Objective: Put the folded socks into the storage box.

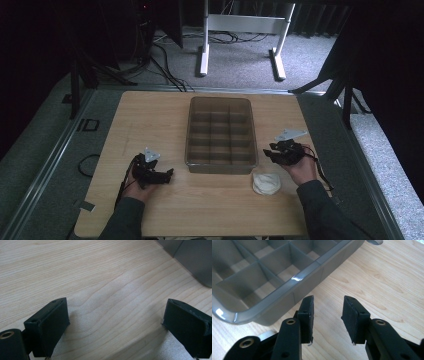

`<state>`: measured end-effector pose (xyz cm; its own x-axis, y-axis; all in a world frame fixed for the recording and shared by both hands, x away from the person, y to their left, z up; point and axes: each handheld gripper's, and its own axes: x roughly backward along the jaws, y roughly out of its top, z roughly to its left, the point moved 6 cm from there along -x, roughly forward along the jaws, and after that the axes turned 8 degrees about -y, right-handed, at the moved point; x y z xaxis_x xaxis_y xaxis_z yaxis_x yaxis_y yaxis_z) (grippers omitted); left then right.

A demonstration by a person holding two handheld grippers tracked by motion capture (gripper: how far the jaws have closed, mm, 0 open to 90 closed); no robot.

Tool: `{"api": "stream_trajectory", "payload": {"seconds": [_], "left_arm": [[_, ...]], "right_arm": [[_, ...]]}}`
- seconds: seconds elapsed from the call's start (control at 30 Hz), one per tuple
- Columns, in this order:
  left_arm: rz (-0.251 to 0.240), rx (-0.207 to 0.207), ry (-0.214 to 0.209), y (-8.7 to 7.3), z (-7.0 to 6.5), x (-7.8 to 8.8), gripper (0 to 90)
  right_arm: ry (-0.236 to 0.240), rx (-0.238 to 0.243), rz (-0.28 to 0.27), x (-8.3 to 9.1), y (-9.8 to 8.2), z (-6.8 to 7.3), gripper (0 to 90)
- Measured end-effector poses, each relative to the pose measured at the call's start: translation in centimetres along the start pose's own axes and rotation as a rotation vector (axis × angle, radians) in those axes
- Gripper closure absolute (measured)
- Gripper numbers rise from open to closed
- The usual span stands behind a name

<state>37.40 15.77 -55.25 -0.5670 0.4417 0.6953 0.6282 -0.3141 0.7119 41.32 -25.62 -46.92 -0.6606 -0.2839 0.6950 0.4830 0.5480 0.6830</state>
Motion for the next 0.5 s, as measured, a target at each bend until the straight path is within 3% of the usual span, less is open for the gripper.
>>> {"api": "stream_trajectory", "payload": {"seconds": [0.5], "left_arm": [[0.0,0.0,0.0,0.0,0.0,0.0,6.6]], "right_arm": [[0.026,0.07,0.05,0.7,-0.52,0.46,54.2]]}}
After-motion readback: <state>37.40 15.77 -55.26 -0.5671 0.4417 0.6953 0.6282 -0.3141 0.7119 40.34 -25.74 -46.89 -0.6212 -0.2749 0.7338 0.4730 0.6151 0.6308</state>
